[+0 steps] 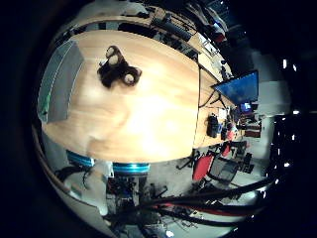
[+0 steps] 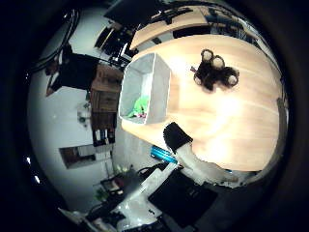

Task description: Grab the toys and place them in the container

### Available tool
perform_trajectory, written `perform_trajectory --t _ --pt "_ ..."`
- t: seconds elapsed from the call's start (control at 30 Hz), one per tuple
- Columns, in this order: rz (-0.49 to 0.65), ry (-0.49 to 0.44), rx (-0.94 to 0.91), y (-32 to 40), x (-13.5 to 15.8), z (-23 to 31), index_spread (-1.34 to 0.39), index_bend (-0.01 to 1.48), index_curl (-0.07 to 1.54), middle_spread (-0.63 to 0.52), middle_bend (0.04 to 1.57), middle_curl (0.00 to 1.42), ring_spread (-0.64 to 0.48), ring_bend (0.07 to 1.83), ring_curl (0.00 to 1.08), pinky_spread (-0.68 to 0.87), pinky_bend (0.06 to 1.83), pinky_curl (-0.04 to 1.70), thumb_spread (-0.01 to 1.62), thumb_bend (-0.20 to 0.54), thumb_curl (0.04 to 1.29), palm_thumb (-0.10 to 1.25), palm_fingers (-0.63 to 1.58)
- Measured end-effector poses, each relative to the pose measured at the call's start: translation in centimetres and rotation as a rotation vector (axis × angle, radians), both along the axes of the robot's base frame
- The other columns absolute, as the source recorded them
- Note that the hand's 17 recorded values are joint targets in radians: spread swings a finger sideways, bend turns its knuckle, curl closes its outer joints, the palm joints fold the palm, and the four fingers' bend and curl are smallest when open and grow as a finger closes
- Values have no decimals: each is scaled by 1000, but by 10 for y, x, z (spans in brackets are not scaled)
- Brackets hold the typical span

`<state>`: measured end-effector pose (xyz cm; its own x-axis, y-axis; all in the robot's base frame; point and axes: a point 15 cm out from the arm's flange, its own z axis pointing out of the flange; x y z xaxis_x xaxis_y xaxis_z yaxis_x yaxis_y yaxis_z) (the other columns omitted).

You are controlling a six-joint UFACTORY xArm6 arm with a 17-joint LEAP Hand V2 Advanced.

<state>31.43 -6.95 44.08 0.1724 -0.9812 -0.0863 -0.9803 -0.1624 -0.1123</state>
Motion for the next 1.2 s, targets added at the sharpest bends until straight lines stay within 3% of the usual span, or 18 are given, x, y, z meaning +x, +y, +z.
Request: perform_trajectory --t 0.83,1.2 --pt "-6 7 5 0 8 -7 -454 167 297 -72 212 354 6 403 218 434 492 208 929 -31 305 388 290" --pt "-38 -18 2 -12 53 -36 -453 163 293 -115 207 354 -18 419 223 410 474 206 926 -30 304 397 295"
